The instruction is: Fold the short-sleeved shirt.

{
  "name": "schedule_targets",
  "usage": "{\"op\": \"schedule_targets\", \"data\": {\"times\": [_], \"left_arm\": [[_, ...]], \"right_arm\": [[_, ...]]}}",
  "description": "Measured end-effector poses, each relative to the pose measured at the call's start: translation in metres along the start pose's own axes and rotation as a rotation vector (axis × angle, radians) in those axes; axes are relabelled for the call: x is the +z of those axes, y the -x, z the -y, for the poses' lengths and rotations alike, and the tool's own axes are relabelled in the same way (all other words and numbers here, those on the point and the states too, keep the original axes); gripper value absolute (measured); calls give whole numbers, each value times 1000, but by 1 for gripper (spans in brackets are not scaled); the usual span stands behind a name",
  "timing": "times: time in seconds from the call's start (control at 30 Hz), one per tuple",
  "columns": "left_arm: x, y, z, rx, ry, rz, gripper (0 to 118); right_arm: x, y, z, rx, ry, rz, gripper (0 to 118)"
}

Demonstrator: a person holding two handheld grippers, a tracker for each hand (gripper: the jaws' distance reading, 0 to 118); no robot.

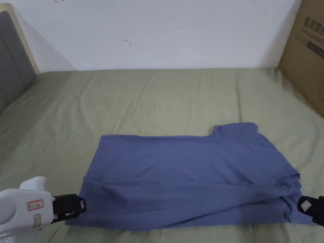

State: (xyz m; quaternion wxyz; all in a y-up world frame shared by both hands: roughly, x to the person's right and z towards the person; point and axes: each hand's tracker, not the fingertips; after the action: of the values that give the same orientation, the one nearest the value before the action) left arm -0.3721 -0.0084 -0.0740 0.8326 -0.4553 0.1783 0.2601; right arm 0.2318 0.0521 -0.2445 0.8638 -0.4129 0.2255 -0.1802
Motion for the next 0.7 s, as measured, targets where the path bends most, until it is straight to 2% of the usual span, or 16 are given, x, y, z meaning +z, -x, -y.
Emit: {"op": "schedule_targets", "data": {"times": [0.03, 0.07, 0.2, 0.23, 0.27, 0.3, 0.4, 0.43, 0.47, 0.5, 0.53, 0.57, 0.6, 0.63, 0.7], "left_arm": [[-14, 3, 0, 2, 23, -27, 107], [-22, 4, -4, -1, 21, -31, 118], [-61, 7, -2, -43, 111, -91, 113], [-67, 5, 2, -43, 158, -51, 101], [-64, -5, 7, -114, 131, -142, 96], [-58, -13, 11, -186, 93, -143, 91], [-36, -34, 15, -247, 42, 40, 3], [-23, -42, 16, -234, 23, 95, 3], [-13, -48, 17, -221, 14, 118, 3], [-7, -50, 17, -215, 4, 113, 3], [-1, -50, 16, -214, -20, 86, 3], [5, -48, 14, -211, -59, 51, 3], [15, -54, 4, -201, -91, 31, 3], [21, -49, 1, -187, -125, 20, 3], [25, -40, -3, -164, -141, 9, 3]], "right_arm": [[1, -4, 0, -14, 7, -2, 0], [1, -7, 0, -24, 11, -2, 0], [1, -16, 0, -39, 13, 40, 0], [2, -18, 0, -37, 11, 67, 0], [0, -22, -3, -33, 12, 98, 0], [-2, -26, -6, -26, 12, 118, 0], [-9, -33, -12, -6, 18, 174, 0], [-16, -37, -16, -3, 27, 198, 0], [-23, -41, -19, 5, 37, 212, 7], [-29, -43, -20, 11, 47, 216, 36], [-40, -47, -24, 21, 72, 239, 93], [-55, -52, -28, 24, 127, 277, 116], [-66, -55, -29, 28, 155, 294, 117], [-84, -73, -35, 10, 117, 298, 117], [-104, -84, -41, 24, 211, 316, 117]]}}
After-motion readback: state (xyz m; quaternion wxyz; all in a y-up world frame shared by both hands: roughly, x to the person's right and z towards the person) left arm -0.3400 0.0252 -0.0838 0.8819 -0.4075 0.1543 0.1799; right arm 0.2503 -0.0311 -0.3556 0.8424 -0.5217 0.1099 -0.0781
